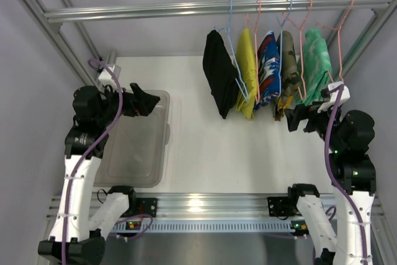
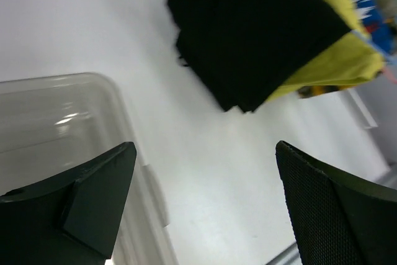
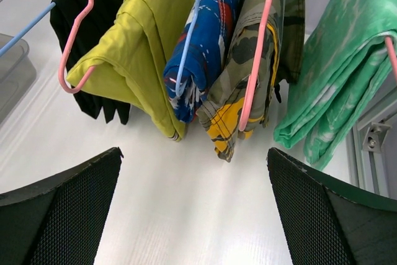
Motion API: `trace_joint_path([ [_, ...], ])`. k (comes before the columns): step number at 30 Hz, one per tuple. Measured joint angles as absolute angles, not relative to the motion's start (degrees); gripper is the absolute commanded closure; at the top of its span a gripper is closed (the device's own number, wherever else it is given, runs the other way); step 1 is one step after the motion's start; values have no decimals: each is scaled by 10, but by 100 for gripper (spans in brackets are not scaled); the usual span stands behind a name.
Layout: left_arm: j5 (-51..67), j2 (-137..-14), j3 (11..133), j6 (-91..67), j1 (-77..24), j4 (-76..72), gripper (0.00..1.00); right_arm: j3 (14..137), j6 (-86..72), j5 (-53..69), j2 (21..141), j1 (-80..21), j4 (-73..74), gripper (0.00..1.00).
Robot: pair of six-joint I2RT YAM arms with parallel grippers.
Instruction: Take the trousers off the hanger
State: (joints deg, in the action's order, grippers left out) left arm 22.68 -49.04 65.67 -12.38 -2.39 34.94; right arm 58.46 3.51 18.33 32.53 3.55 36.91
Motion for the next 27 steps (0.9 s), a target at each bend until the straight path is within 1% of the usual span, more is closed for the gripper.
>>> trace_joint_path([
  [3, 332, -509, 603, -249, -31, 203, 1, 585, 27, 187, 331, 36, 369, 0],
  [5, 368, -539, 585, -325, -42, 103, 1, 585, 23, 190, 332, 36, 369, 1],
  [9, 400, -634, 584, -440, -108, -76, 2, 585, 20, 194, 340, 36, 369, 1],
  [13, 412, -720, 603, -515, -184, -201, 6, 587, 18, 195, 359, 36, 369, 1],
  [16, 414, -791, 650, -559, -212, -263, 8, 594, 19, 195, 374, 36, 368, 1],
  [20, 405, -876, 748, -584, -236, -294, 11, 602, 19, 194, 386, 36, 365, 0],
  [25, 383, -936, 827, -596, -269, -319, 14, 613, 19, 193, 396, 36, 365, 0],
  [27, 376, -955, 844, -600, -280, -326, 17, 618, 19, 193, 400, 36, 365, 1],
])
